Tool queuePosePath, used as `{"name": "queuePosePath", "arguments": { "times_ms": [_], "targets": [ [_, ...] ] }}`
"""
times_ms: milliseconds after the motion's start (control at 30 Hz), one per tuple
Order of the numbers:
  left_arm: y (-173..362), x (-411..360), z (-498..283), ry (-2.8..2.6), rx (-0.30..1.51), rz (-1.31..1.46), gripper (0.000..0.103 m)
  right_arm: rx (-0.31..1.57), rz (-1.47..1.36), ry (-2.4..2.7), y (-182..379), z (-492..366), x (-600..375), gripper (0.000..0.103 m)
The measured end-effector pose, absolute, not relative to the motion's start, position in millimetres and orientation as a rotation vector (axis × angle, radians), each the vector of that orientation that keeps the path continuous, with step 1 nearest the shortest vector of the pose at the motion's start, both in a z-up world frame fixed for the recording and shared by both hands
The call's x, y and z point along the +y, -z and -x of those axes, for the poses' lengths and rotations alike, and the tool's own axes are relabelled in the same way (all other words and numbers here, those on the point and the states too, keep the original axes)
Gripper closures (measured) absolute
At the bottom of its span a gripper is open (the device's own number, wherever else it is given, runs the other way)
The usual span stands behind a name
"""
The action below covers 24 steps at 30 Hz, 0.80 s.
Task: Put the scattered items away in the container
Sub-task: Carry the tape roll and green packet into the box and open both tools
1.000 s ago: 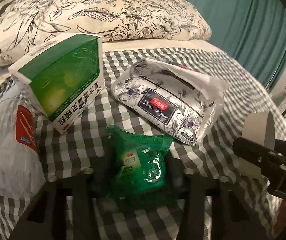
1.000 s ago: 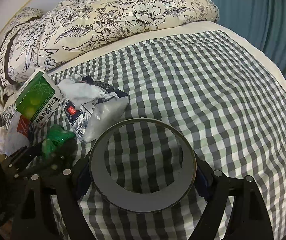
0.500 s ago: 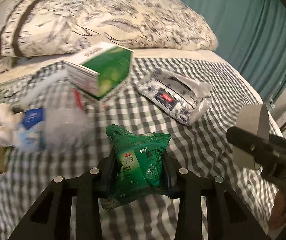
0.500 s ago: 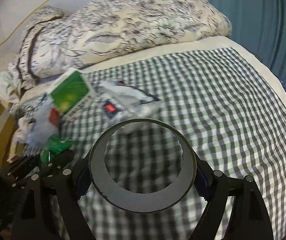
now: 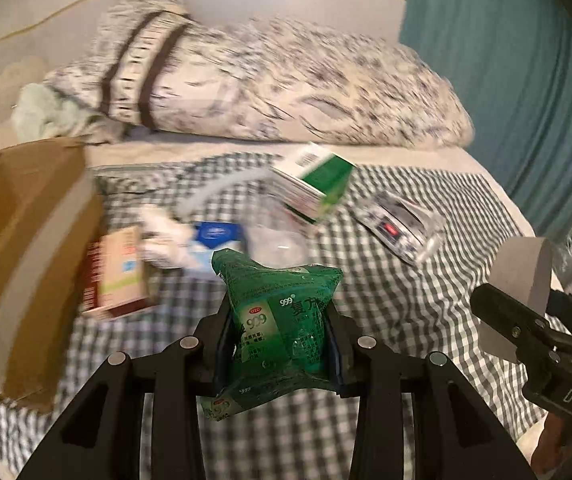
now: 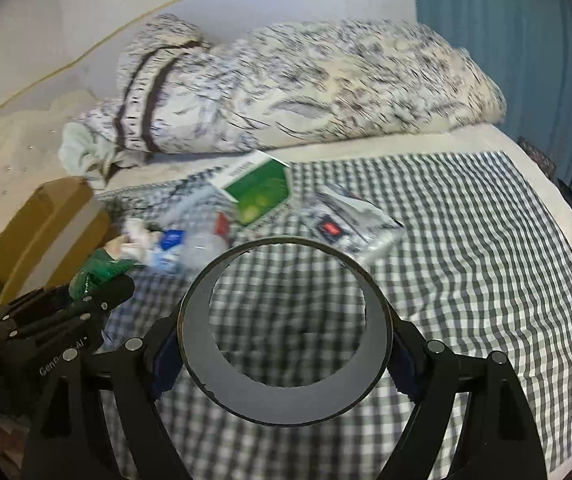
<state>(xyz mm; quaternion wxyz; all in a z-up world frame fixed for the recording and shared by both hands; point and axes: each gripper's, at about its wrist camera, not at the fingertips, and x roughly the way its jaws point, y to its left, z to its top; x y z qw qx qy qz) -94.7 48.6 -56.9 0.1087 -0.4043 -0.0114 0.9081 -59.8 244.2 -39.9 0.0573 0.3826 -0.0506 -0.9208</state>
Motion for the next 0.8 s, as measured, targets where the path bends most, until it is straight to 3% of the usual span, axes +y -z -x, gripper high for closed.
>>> {"name": "queuePosePath", "arguments": {
  "times_ms": [633,800],
  "targets": [
    [4,-111,32,-2.882,-0.166,1.185,0.065,-0.060,-0.979,2.594,-12,7,94,0.020],
    [-11,-147,33,-2.956,-0.117,1.183,0.065,-0.081,-0.937,2.534,-18,16,53,0.020]
  ]
}}
